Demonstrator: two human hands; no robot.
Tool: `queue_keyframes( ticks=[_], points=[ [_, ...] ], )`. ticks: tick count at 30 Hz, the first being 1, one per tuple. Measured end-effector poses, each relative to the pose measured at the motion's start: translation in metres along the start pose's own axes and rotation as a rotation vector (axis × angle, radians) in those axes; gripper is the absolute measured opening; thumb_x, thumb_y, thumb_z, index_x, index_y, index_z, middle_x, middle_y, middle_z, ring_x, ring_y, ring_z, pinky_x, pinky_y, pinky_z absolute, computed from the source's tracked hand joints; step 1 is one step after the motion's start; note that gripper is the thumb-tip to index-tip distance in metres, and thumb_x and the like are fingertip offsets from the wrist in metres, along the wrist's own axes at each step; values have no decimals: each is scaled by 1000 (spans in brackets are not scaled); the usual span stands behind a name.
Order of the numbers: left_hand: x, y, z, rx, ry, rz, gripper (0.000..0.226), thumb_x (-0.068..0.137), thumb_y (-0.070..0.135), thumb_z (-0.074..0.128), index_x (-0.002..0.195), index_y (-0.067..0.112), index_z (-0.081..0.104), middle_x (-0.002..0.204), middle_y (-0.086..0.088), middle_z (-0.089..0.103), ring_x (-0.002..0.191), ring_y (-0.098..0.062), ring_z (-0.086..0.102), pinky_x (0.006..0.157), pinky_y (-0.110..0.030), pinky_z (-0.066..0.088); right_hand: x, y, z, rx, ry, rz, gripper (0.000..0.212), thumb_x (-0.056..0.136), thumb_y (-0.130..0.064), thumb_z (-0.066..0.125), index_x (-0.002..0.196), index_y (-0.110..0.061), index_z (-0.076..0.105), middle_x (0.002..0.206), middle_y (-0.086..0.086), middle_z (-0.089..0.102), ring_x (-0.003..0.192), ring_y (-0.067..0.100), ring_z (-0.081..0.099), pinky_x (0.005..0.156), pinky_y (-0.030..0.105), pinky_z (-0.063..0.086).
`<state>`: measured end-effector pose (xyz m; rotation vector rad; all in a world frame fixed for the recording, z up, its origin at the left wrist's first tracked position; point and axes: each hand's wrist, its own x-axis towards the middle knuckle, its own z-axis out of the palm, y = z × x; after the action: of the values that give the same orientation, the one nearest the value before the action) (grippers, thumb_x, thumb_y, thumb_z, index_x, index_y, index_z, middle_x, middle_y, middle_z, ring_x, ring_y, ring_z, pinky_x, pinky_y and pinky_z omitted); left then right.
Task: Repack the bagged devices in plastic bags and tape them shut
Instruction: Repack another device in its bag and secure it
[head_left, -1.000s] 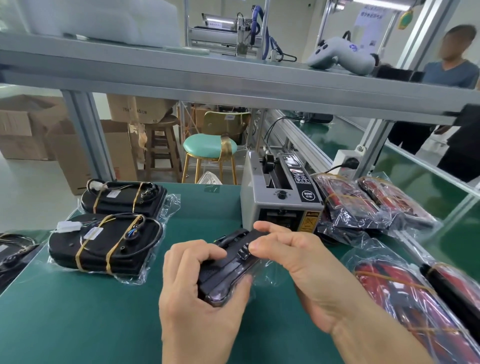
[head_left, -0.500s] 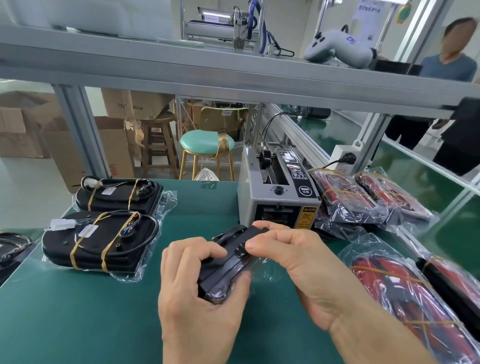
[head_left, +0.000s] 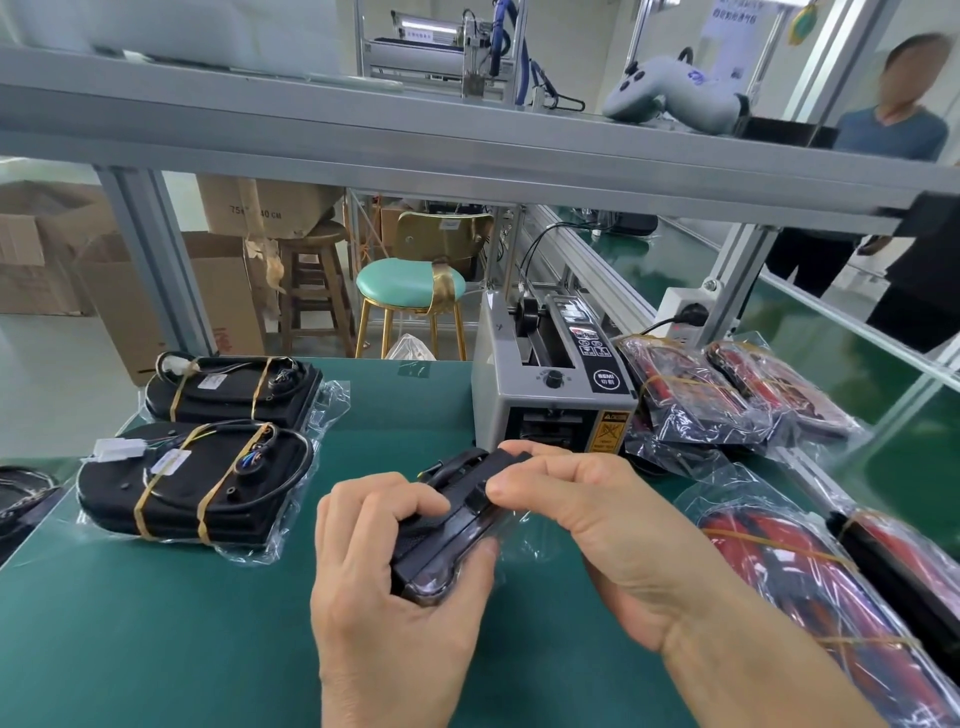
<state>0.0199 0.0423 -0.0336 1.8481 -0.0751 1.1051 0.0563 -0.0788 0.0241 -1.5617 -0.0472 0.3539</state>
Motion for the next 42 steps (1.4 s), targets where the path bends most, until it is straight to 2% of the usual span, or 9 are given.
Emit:
queue_keyframes(
  ticks=[6, 9, 11, 17, 22, 25, 31, 37, 42],
  points=[
    [-1, -2, 0, 15, 6, -5, 31, 56, 14, 78, 81, 15, 58, 92, 4, 52, 80, -27, 54, 69, -22, 44, -1, -1, 2, 32, -4, 17, 4, 69, -15, 74, 68, -13, 78, 108, -13, 68, 120, 3, 52, 97, 27, 33],
    [-1, -2, 1, 18, 2, 7, 33, 54, 9, 79, 79, 14, 59, 91, 3, 52, 79, -28, 54, 69, -22, 45, 0, -1, 3, 29, 14, 8, 4, 68, -12, 74, 68, -10, 78, 109, -8, 67, 121, 6, 52, 106, 32, 33],
    [-1, -2, 1, 12, -3, 11, 31, 54, 9, 79, 79, 13, 61, 91, 3, 52, 79, -28, 54, 69, -24, 45, 0, -1, 3, 21, 35, 1, 4, 68, -10, 74, 68, -7, 77, 106, -8, 67, 121, 4, 52, 107, 33, 32],
    [-2, -1, 2, -11, -6, -15, 37, 56, 12, 79, 85, 29, 62, 92, 12, 49, 79, -30, 56, 66, -37, 50, -1, 0, 5, -5, 67, -42, 16, 71, -6, 73, 56, -12, 73, 96, -10, 69, 115, -5, 50, 94, 24, 36],
    [1, 1, 1, -16, -27, -1, 28, 65, 30, 71, 93, 33, 66, 95, 13, 48, 81, -30, 55, 68, -35, 49, 0, 1, 8, -47, 75, -70, 19, 73, -4, 72, 55, -12, 72, 103, -4, 67, 113, -8, 50, 87, 21, 36],
    [1, 1, 1, 8, -23, 18, 23, 65, 26, 74, 87, 32, 71, 95, 9, 50, 77, -31, 54, 68, -33, 47, 1, 3, 8, -75, 88, -93, 19, 73, -5, 72, 56, -12, 73, 98, -9, 66, 111, -7, 51, 83, 19, 37],
    [0, 1, 4, 37, -10, 27, 34, 59, 14, 79, 89, 26, 68, 93, 5, 51, 75, -31, 54, 66, -31, 46, 1, 4, 6, -128, 101, -124, 21, 73, -5, 72, 54, -15, 73, 90, -16, 66, 110, -6, 53, 84, 19, 39],
    [-2, 0, 4, 17, -5, 10, 38, 57, 11, 79, 92, 17, 66, 92, 4, 53, 81, -30, 55, 67, -37, 49, 1, 2, 5, -124, 95, -108, 23, 74, -5, 71, 54, -16, 72, 104, -8, 63, 112, -3, 53, 85, 21, 38],
    [-3, -2, 1, 4, -9, -43, 43, 56, 16, 78, 95, 17, 59, 93, 16, 52, 84, -22, 55, 70, -31, 49, 0, -1, 3, -53, 40, -44, 11, 71, -11, 72, 61, -13, 74, 117, -3, 61, 116, 0, 50, 95, 28, 39]
  ],
)
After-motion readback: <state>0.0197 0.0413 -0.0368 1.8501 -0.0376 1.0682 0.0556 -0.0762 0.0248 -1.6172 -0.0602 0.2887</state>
